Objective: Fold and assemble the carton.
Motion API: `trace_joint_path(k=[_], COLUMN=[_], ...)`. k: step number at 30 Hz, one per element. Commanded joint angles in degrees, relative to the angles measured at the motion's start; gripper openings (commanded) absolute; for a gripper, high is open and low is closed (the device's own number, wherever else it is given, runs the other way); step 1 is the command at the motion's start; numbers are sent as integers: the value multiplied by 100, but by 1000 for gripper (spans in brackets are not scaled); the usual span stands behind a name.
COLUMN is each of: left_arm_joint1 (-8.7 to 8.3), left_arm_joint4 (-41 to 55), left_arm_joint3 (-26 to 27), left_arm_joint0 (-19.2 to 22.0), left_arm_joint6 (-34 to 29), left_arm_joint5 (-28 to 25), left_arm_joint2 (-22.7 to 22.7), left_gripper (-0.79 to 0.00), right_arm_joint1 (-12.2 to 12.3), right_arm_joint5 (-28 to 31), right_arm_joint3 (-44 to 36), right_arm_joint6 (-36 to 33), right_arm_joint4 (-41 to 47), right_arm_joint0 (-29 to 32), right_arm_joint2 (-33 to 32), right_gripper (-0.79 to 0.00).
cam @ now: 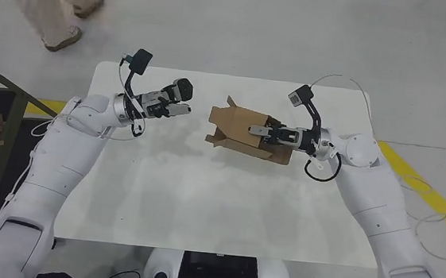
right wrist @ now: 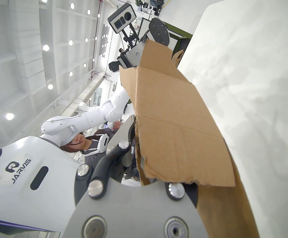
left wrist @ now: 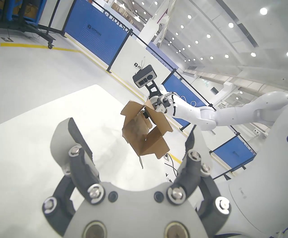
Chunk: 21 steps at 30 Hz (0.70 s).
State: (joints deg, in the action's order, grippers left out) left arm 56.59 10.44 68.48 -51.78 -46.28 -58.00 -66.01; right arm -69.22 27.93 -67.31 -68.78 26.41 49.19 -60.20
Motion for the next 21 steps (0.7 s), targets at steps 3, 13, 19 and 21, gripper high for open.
trace_joint_path(k=[3,13,19,21], left_arm_joint1=[0,15,17,-2], left_arm_joint4=[0,-1171,-2722,-3067], left_arm_joint3=[0,-132,88,182], left_arm_joint0=[0,17,-41,-94], left_arm_joint6=[0,336,979,1288], left_arm_joint5=[0,90,0,0], left_arm_joint2=[0,22,93,169], left_gripper=[0,0,0,0], right_arm_joint1=[0,0,0,0], right_arm_joint5=[0,0,0,0], right_arm_joint3=[0,0,0,0], right_arm_joint6=[0,0,0,0], right_arm_joint4=[0,0,0,0], right_arm_joint0=[0,0,0,0], right_arm_joint2=[0,0,0,0], right_gripper=[-785,-785,-785,-785])
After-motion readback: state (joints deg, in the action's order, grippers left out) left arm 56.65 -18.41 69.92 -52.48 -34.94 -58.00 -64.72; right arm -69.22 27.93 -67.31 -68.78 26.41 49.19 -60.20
